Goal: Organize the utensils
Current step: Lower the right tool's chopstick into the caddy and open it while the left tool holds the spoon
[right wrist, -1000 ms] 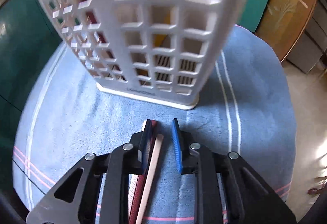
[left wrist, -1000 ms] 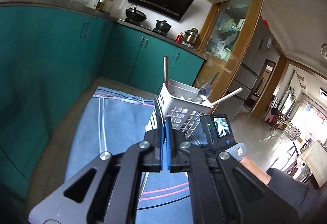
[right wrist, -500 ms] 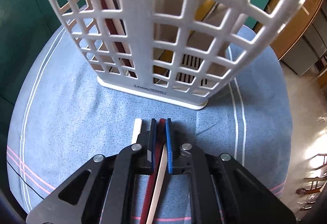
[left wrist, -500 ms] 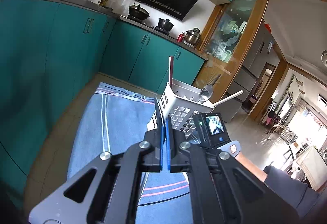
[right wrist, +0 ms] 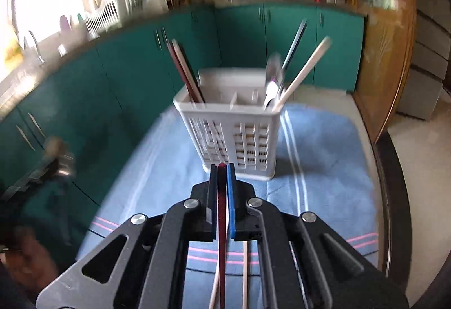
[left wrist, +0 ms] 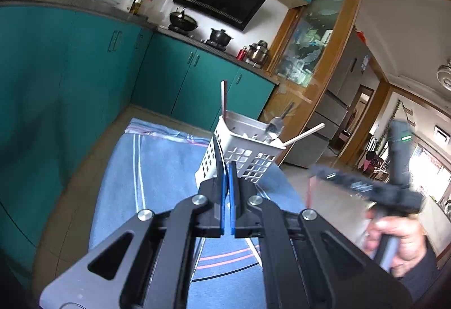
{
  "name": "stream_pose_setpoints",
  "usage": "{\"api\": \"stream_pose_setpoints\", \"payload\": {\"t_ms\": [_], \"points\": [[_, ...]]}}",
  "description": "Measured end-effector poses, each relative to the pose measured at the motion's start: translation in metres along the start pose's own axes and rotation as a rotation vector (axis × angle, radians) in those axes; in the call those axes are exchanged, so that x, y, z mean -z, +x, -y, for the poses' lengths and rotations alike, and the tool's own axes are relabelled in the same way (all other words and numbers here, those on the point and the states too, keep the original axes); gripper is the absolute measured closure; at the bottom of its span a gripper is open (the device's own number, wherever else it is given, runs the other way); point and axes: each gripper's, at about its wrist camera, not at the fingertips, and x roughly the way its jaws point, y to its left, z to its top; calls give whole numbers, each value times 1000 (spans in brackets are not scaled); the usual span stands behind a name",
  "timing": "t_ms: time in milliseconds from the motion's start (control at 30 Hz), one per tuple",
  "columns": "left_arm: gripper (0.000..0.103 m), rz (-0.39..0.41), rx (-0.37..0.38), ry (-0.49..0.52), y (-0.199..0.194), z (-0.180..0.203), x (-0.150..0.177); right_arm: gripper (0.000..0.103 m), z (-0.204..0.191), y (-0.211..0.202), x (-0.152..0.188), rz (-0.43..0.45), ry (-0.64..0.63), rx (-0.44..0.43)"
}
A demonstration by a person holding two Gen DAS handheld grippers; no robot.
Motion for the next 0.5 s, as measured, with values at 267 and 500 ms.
{"api": "stream_pose_setpoints", "payload": {"t_ms": [267, 500], "points": [[101, -15, -14, 19, 3, 10, 8, 97, 2, -71, -21, 142, -5, -26], [101, -33, -31, 34, 7, 12, 12, 97, -10, -95, -78, 259, -62, 6]]}}
